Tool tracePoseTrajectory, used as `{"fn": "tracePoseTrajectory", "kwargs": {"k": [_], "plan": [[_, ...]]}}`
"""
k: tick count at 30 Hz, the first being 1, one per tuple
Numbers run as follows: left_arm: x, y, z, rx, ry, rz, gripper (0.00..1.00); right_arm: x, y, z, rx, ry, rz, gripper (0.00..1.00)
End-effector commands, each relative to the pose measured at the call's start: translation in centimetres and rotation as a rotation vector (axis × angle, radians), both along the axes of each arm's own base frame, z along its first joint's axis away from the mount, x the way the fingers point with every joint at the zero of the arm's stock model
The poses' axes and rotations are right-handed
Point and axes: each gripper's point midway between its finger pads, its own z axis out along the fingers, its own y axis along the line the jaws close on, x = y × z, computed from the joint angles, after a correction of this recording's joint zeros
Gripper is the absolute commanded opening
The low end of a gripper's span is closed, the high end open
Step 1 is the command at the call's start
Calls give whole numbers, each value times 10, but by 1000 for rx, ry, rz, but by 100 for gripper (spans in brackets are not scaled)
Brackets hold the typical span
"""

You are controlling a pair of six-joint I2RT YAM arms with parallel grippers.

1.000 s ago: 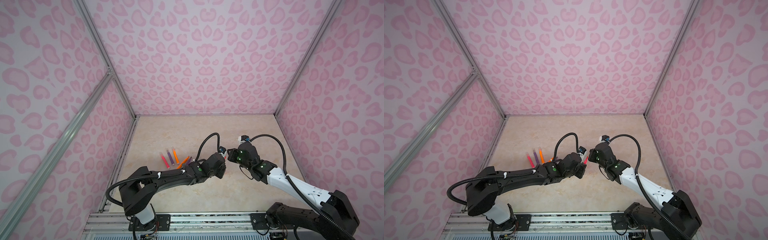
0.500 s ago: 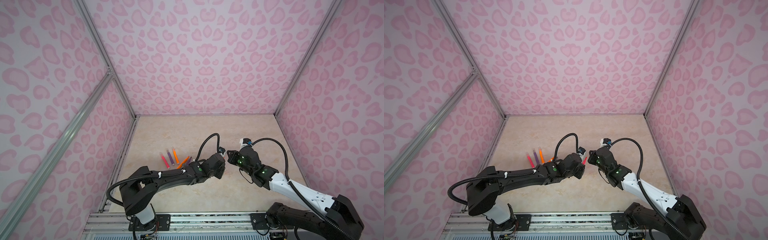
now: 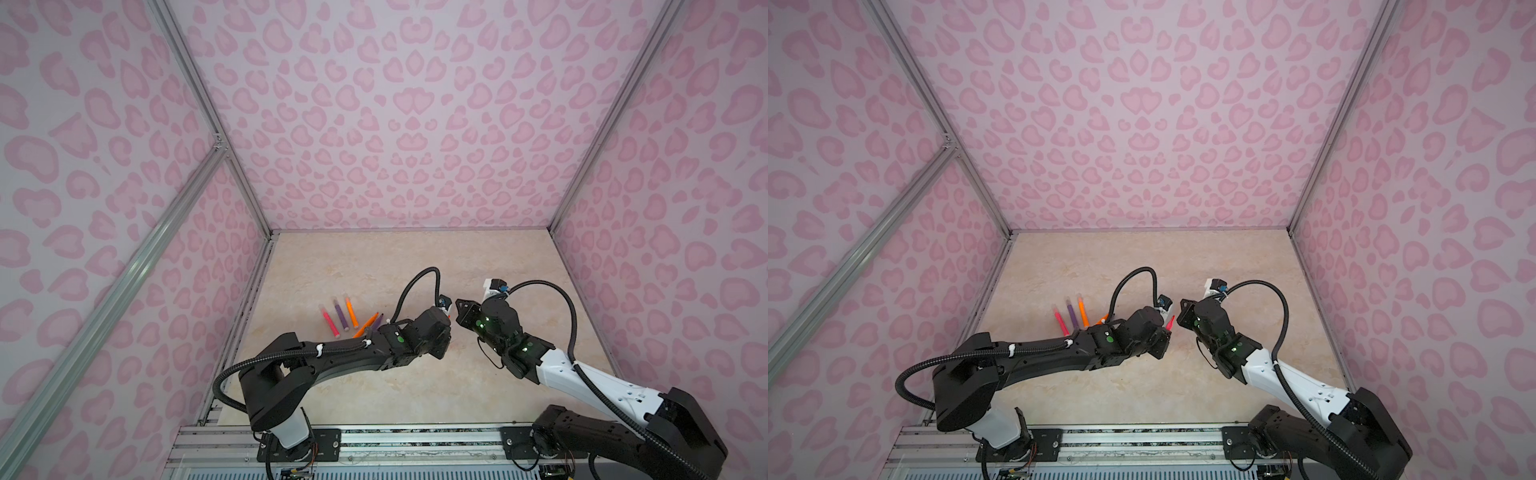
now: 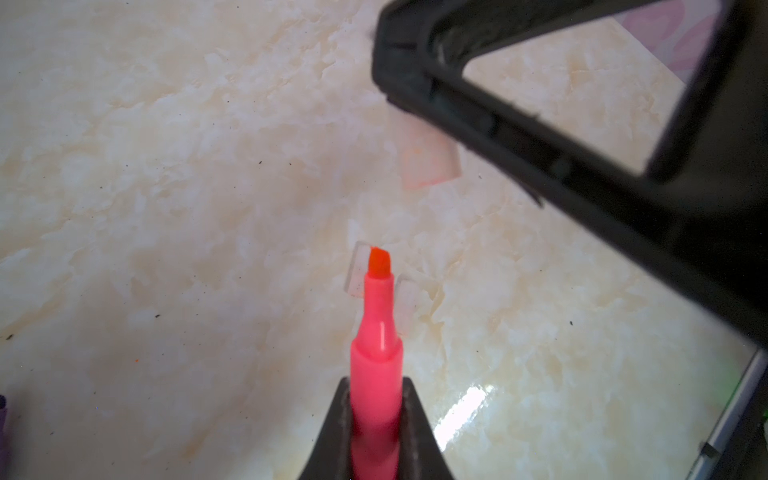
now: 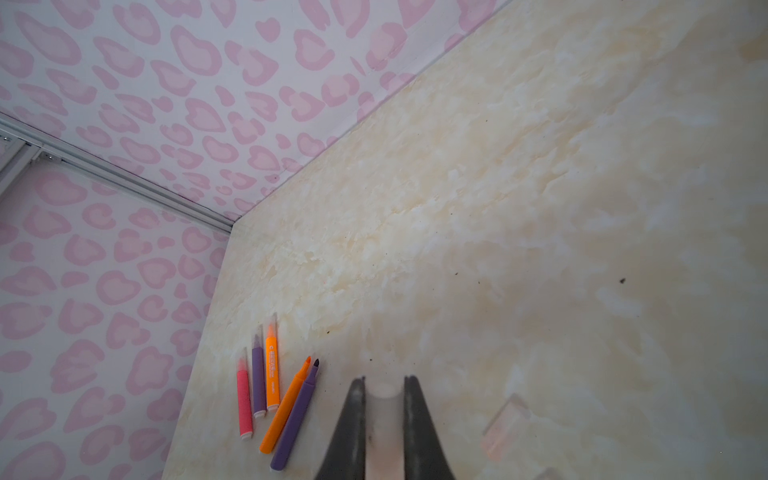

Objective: Insert the pens into the pen caps
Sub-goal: 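Carry the clear cap over the pink marker tip held by the left gripper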

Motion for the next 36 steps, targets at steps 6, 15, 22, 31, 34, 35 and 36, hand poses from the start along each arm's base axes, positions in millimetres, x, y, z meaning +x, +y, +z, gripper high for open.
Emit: {"fn": "tracePoseTrajectory", "kwargs": {"k": [6, 15, 22, 31, 34, 35, 36], "plan": [[3, -4, 8, -21, -23, -5, 3, 6, 22, 2, 48, -4, 54, 0], [7, 1, 7, -4, -32, 26, 3, 0, 21, 4, 59, -7, 42, 0], [8, 3, 10, -9, -42, 38, 3, -3, 28, 5, 42, -5, 49, 0], [11, 12, 17, -18, -70, 80, 3, -6, 31, 5, 45, -8, 45, 0], [12, 14, 17, -14, -73, 87, 3, -7, 33, 7, 41, -16, 47, 0], [12, 14, 18, -16, -75, 90, 3, -8, 35, 7, 42, -17, 52, 0], [13, 15, 18, -17, -77, 95, 3, -8, 36, 7, 41, -18, 55, 0]]}}
